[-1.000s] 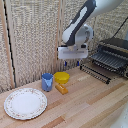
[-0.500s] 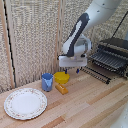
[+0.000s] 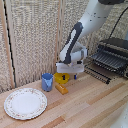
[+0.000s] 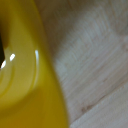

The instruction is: Please reach out your grabber to the yellow dish. Tenderly grip the yellow dish using your grabber. Set the yellow dish on the baking sheet. Posit your grabber on the rim of the baking sheet carrying the yellow dish. Mindfully slide the baking sheet with the yellow dish into the oven. Let go of your grabber's hold on the baking sheet's edge when it is entirely in the oven.

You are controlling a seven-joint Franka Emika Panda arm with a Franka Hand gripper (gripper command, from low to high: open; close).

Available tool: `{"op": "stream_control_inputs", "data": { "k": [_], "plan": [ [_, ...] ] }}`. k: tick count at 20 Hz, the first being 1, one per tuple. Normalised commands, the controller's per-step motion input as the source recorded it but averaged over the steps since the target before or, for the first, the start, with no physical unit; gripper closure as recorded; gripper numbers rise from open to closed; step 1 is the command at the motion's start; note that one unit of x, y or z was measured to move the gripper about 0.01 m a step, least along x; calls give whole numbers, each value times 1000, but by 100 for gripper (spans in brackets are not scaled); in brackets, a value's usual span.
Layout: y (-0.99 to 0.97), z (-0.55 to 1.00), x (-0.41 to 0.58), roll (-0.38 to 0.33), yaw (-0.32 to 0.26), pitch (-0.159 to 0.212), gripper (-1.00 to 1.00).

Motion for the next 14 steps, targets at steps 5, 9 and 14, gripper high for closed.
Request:
{"op": "stream_control_inputs", "data": {
  "k": [5, 9, 14],
  "plan": [
    [154, -1, 54, -29, 0, 11, 100],
    [130, 0, 146, -20, -6, 0, 100],
    [51, 0, 91, -5, -32, 2, 100]
  ]
}}
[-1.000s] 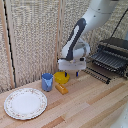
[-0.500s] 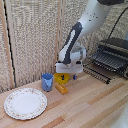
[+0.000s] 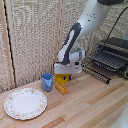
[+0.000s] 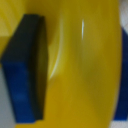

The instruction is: Please reach out your grabber to the yellow dish. Tenderly grip the yellow dish using your grabber. Set the yellow dish on the baking sheet. Posit your grabber on the rim of the baking sheet carrying the yellow dish. Mindfully slide the baking sheet with the yellow dish into the oven. Let go of your grabber's hold on the baking sheet's edge when it is entirely in the oven.

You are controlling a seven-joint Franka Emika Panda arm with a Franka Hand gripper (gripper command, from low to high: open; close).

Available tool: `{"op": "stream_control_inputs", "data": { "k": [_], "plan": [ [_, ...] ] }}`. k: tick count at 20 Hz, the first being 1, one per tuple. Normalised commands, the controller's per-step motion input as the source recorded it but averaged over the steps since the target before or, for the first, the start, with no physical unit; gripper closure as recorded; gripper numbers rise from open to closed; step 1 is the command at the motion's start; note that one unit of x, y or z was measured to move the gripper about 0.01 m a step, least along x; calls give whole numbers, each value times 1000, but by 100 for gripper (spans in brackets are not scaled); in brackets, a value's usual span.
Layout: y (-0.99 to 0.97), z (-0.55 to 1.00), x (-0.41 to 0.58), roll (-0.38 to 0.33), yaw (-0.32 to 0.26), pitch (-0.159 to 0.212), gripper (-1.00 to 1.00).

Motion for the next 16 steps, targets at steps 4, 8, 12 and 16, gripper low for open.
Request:
{"op": "stream_control_inputs", "data": {
  "k": [4, 8, 12, 16],
  "plan": [
    [-20, 109, 5, 0, -109, 46, 100],
    [-113, 439, 13, -15, -140, 90, 100],
    [-182, 774, 44, -26, -182, 93, 100],
    [-221, 887, 165, -12, -250, 113, 100]
  ]
}}
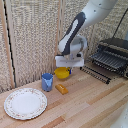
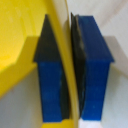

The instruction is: Please reach out your grabber to the yellow dish. Tenderly grip the yellow dish using your grabber. Set the yellow dish on the baking sheet. Posit your grabber on the rim of the baking sheet carrying the yellow dish. Mindfully slide the baking sheet with the yellow dish into the oven. Let go of your grabber's hold on the baking sheet's edge when it is entirely in the oven.

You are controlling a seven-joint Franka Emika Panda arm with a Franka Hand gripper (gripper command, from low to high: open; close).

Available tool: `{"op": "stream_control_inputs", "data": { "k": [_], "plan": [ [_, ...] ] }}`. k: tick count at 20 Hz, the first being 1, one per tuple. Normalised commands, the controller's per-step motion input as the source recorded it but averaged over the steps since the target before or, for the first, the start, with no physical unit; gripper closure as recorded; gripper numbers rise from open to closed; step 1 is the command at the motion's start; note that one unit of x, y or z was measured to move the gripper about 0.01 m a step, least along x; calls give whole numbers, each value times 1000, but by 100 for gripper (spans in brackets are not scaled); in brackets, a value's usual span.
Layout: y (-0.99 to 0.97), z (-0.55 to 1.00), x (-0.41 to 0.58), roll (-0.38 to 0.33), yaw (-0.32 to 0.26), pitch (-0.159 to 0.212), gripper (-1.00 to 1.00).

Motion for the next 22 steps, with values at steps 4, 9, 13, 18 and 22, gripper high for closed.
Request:
{"op": "stream_control_inputs", "data": {
  "k": [4, 9, 13, 18, 22],
  "plan": [
    [-193, 823, 244, -18, -305, 110, 100],
    [-207, 716, 168, -5, -300, 12, 100],
    [-435, 706, 172, 0, -233, 0, 100],
    [-767, 703, 95, 0, -125, 26, 100],
    [-899, 599, 10, 0, -85, 26, 100]
  ]
}}
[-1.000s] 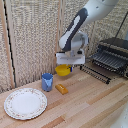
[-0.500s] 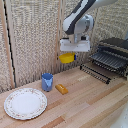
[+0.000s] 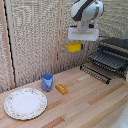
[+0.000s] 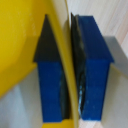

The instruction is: Please reach out your grabber to the yellow dish. Tenderly grip the yellow dish using your grabber. Set the yellow dish on the baking sheet. Posit your grabber on the rim of the baking sheet carrying the yellow dish. Mindfully slide the baking sheet with the yellow dish into the oven. Let go of your grabber's hold on the baking sheet's edge when it is entirely in the oven.

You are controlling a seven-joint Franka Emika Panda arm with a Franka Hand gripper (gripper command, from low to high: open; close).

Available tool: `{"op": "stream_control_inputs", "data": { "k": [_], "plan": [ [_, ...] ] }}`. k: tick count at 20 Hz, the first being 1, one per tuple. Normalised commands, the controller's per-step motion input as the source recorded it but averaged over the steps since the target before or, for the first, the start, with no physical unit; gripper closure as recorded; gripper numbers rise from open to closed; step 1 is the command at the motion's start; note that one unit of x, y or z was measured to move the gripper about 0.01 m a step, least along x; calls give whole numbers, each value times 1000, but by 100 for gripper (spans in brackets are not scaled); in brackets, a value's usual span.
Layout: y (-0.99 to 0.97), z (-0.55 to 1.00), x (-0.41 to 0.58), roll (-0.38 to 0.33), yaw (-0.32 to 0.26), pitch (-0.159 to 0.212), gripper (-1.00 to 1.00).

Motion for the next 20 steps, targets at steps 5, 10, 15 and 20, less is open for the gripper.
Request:
{"op": "stream_control_inputs", "data": {
  "k": [5, 10, 15, 20],
  "plan": [
    [-958, 367, 0, 0, -81, 0, 100],
    [-922, 79, -22, 0, -93, 0, 100],
    [-787, -110, -68, 1, -80, 0, 100],
    [-610, -198, -64, 13, -39, 4, 100]
  ]
}}
